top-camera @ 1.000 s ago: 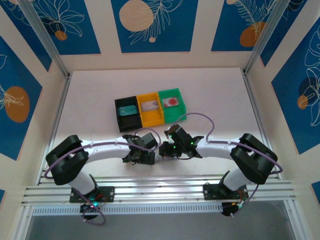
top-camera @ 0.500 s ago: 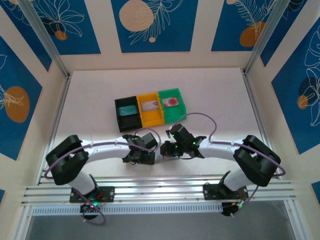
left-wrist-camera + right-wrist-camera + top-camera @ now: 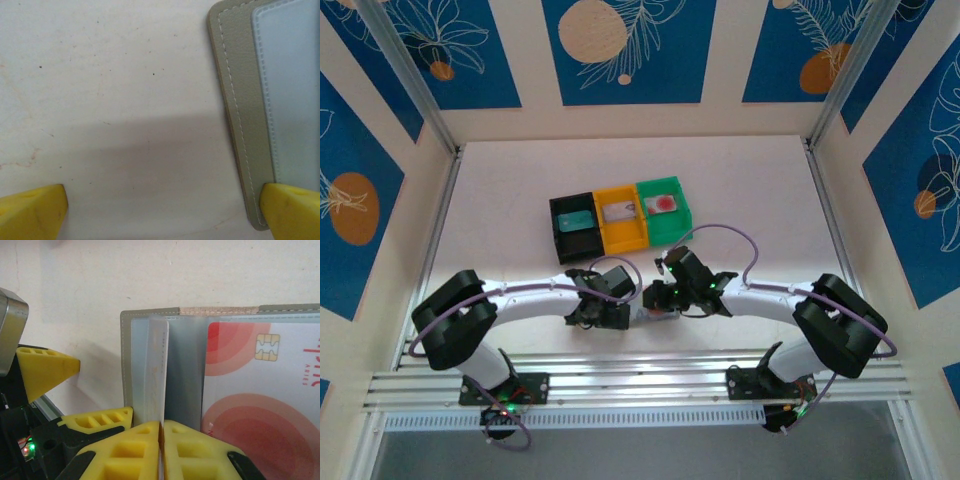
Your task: Take the credit cards out of the card holder
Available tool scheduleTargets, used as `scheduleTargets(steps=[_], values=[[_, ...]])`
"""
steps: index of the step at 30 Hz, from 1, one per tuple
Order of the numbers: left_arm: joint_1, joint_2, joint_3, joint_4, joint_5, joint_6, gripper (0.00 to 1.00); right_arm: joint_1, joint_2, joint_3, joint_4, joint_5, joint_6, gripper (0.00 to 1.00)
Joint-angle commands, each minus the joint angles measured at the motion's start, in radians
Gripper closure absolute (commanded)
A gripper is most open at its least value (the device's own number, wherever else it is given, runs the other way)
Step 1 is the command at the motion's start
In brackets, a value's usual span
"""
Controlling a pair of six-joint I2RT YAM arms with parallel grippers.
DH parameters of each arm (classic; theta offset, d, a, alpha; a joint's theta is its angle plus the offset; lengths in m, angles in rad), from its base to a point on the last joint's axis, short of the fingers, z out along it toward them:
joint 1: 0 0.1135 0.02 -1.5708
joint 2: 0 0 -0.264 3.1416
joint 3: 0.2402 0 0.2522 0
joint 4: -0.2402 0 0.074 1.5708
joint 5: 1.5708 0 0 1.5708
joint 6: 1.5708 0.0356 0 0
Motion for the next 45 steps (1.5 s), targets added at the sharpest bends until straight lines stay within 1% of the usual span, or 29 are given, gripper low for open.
scheduleTargets(steps=[1, 6, 15, 25, 28, 30, 45], values=[[0.001, 0.064, -0.030, 0.025, 0.056, -0.014, 0.00, -0.004, -0.020, -0.011, -0.009, -0.026, -0.018, 0.87], [0.000, 0.068, -0.033, 0.029, 0.056, -0.016, 0.00, -0.002, -0.010, -0.014, 0.008, -0.039, -0.017, 0.83], [-0.003, 0.071, -0.035, 0.032, 0.056, -0.017, 0.00, 0.001, -0.020, -0.021, 0.021, -0.031, -0.012, 0.83], [-0.003, 0.073, -0.038, 0.035, 0.058, -0.016, 0.00, -0.013, -0.069, -0.046, 0.006, -0.003, -0.011, 0.91], [-0.003, 0.073, -0.038, 0.036, 0.058, -0.016, 0.00, -0.018, -0.085, -0.053, 0.006, 0.000, -0.010, 0.98], [-0.004, 0.072, -0.038, 0.037, 0.058, -0.017, 0.00, -0.022, -0.093, -0.058, 0.005, 0.002, -0.010, 0.99], [-0.003, 0.050, -0.018, -0.008, 0.025, -0.003, 0.00, -0.069, -0.214, -0.089, -0.068, 0.008, -0.028, 1.00]])
